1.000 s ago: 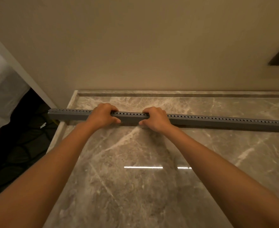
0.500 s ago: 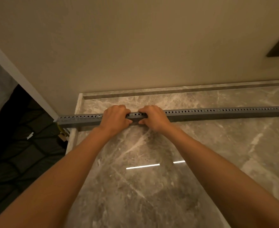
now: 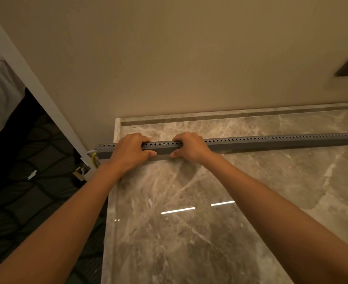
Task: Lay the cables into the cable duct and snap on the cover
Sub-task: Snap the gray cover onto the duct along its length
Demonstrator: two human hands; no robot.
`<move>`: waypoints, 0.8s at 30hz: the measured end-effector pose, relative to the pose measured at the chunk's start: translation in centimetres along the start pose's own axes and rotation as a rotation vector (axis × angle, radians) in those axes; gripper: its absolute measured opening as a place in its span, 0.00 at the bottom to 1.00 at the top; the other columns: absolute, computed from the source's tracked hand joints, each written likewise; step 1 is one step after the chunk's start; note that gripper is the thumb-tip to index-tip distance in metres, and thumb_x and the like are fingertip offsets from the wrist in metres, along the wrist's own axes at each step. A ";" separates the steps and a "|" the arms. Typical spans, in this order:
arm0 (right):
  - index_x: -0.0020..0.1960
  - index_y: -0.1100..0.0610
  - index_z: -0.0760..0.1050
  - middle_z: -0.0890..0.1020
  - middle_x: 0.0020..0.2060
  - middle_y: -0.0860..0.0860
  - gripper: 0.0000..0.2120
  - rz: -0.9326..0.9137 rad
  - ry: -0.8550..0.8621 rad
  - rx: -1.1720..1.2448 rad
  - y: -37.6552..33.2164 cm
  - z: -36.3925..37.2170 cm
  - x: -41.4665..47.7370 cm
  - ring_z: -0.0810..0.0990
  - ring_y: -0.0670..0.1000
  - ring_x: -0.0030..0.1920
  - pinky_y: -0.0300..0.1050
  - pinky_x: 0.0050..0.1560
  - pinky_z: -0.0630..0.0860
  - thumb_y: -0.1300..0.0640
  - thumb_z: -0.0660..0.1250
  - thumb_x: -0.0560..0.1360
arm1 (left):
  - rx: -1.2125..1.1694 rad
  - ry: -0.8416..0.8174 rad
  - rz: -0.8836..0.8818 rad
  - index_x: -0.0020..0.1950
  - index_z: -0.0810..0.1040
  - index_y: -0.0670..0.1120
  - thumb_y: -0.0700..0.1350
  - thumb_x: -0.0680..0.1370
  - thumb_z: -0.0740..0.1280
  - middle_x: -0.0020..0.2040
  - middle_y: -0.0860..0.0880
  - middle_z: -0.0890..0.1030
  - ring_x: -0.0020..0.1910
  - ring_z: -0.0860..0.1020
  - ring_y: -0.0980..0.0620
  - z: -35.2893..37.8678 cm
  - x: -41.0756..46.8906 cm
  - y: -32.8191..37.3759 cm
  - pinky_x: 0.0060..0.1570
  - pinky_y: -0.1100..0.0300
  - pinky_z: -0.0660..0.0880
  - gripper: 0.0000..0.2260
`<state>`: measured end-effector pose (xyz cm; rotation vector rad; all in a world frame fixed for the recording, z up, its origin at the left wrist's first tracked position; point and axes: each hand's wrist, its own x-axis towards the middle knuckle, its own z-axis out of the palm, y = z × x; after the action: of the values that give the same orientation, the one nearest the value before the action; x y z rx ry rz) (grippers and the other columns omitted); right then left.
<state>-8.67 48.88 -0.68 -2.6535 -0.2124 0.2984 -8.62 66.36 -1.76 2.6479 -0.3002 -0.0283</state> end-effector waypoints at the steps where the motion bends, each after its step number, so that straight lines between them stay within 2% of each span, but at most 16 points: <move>1: 0.52 0.58 0.78 0.82 0.49 0.57 0.13 -0.024 0.001 0.003 -0.8 0.5 0.2 0.77 0.58 0.51 0.51 0.54 0.69 0.55 0.71 0.69 | 0.007 0.006 -0.004 0.50 0.82 0.46 0.50 0.70 0.72 0.46 0.44 0.81 0.48 0.77 0.44 0.1 0.0 0.1 0.44 0.55 0.69 0.12; 4: 0.50 0.59 0.78 0.82 0.48 0.58 0.09 -0.084 0.043 -0.022 -2.0 1.5 0.4 0.77 0.60 0.51 0.50 0.52 0.69 0.58 0.68 0.71 | 0.042 0.049 -0.002 0.48 0.82 0.45 0.49 0.71 0.71 0.46 0.43 0.81 0.47 0.76 0.43 0.3 -0.2 0.4 0.43 0.54 0.69 0.10; 10: 0.53 0.60 0.77 0.80 0.49 0.59 0.10 -0.155 0.153 -0.087 -1.4 2.5 0.1 0.74 0.60 0.50 0.49 0.47 0.67 0.61 0.66 0.72 | 0.108 0.090 0.045 0.47 0.81 0.42 0.47 0.72 0.70 0.46 0.41 0.80 0.46 0.76 0.41 0.7 -0.5 1.0 0.43 0.52 0.70 0.10; 14: 0.48 0.61 0.77 0.81 0.46 0.59 0.07 -0.152 0.130 -0.098 -1.4 2.0 0.2 0.76 0.60 0.48 0.45 0.42 0.62 0.60 0.66 0.71 | 0.053 0.075 0.048 0.46 0.81 0.43 0.48 0.71 0.70 0.44 0.41 0.80 0.45 0.76 0.43 0.6 -0.5 0.7 0.42 0.53 0.70 0.10; 17: 0.44 0.61 0.76 0.81 0.43 0.59 0.05 -0.121 0.097 -0.103 -1.6 1.8 0.3 0.77 0.60 0.46 0.44 0.41 0.63 0.60 0.67 0.70 | 0.003 0.067 0.005 0.44 0.81 0.44 0.52 0.70 0.71 0.40 0.44 0.80 0.38 0.72 0.48 -0.1 -0.8 -0.5 0.37 0.57 0.67 0.12; 21: 0.48 0.60 0.77 0.82 0.46 0.57 0.09 -0.097 0.059 -0.074 -3.0 2.1 0.7 0.77 0.58 0.48 0.47 0.45 0.68 0.57 0.69 0.70 | -0.053 0.072 -0.073 0.50 0.82 0.45 0.53 0.68 0.73 0.43 0.44 0.81 0.40 0.73 0.50 -1.9 -1.5 -4.0 0.39 0.59 0.67 0.15; 24: 0.49 0.60 0.77 0.82 0.46 0.57 0.10 -0.144 0.043 -0.018 -5.0 3.1 1.2 0.78 0.58 0.48 0.45 0.43 0.65 0.57 0.69 0.70 | -0.076 0.119 -0.107 0.53 0.81 0.44 0.51 0.68 0.74 0.45 0.45 0.79 0.42 0.71 0.52 -2.9 -2.4 -6.3 0.38 0.60 0.64 0.17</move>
<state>-8.78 54.82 -1.27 -2.6429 -0.3916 0.1928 -9.43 73.60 -2.17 2.5747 -0.1158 0.0817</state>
